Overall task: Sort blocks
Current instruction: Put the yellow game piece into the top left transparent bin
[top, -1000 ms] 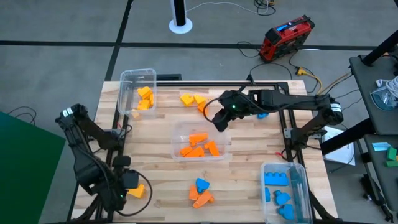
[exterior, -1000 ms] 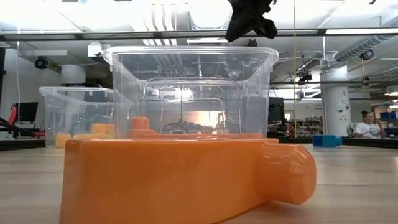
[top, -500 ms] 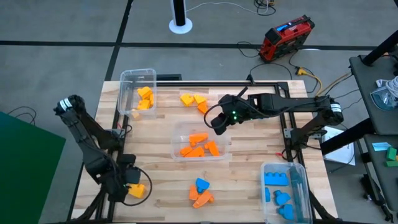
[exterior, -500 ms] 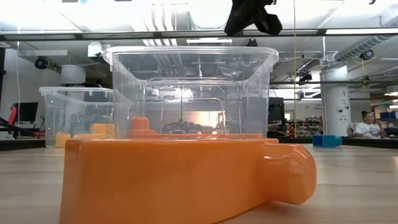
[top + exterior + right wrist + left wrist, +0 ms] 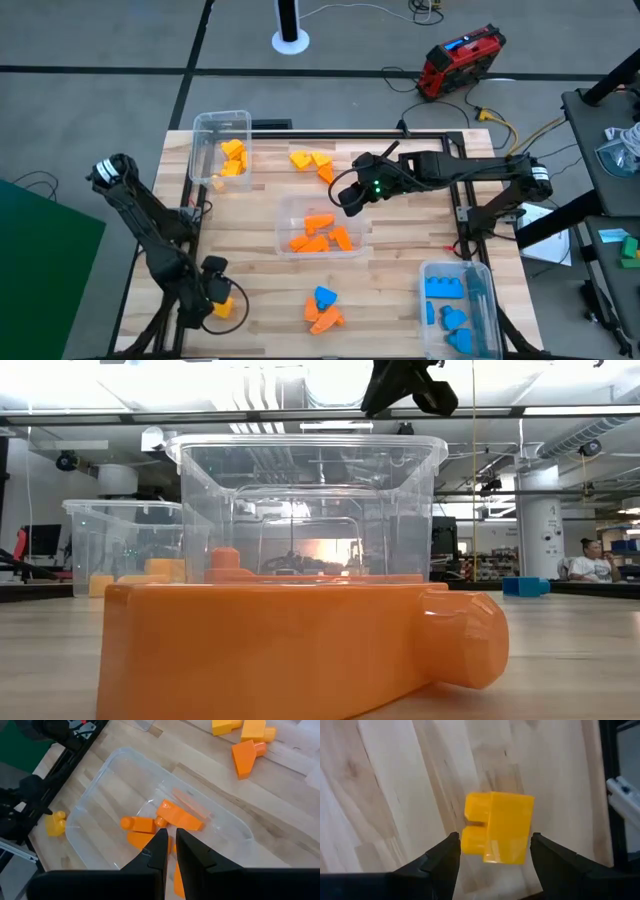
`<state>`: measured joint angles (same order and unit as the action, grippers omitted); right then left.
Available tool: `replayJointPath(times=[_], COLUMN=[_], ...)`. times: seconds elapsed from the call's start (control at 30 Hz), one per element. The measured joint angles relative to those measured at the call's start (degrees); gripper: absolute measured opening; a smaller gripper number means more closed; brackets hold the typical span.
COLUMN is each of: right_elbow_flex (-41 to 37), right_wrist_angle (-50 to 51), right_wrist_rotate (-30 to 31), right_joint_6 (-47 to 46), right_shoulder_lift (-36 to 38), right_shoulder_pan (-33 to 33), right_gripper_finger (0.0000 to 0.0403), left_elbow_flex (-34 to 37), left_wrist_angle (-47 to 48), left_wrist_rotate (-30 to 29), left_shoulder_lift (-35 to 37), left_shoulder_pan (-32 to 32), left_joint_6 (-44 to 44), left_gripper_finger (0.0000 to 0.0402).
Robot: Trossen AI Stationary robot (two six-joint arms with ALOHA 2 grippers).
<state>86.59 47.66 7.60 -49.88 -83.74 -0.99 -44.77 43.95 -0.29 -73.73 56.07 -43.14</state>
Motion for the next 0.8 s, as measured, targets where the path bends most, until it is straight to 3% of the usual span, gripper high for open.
replayJointPath(times=[0.37, 0.8], right_elbow_flex=[0.00, 0.00], right_wrist_angle=[0.00, 0.00], right_wrist_rotate=[0.04, 0.06], right_joint_6=[-0.57, -1.30], right_shoulder_lift=[-0.02, -0.04], right_shoulder_pan=[0.00, 0.00], right_gripper_finger=[0.0029, 0.0029], left_elbow_flex=[-0.31, 1.55], left_wrist_angle=[-0.61, -5.43], left_wrist_rotate=[1.39, 1.04], left_shoulder_lift=[-2.89, -6.97], left_shoulder_pan=[0.00, 0.00], left_joint_6=[2.82, 3.84], left_gripper_finger=[0.0253, 0.0254])
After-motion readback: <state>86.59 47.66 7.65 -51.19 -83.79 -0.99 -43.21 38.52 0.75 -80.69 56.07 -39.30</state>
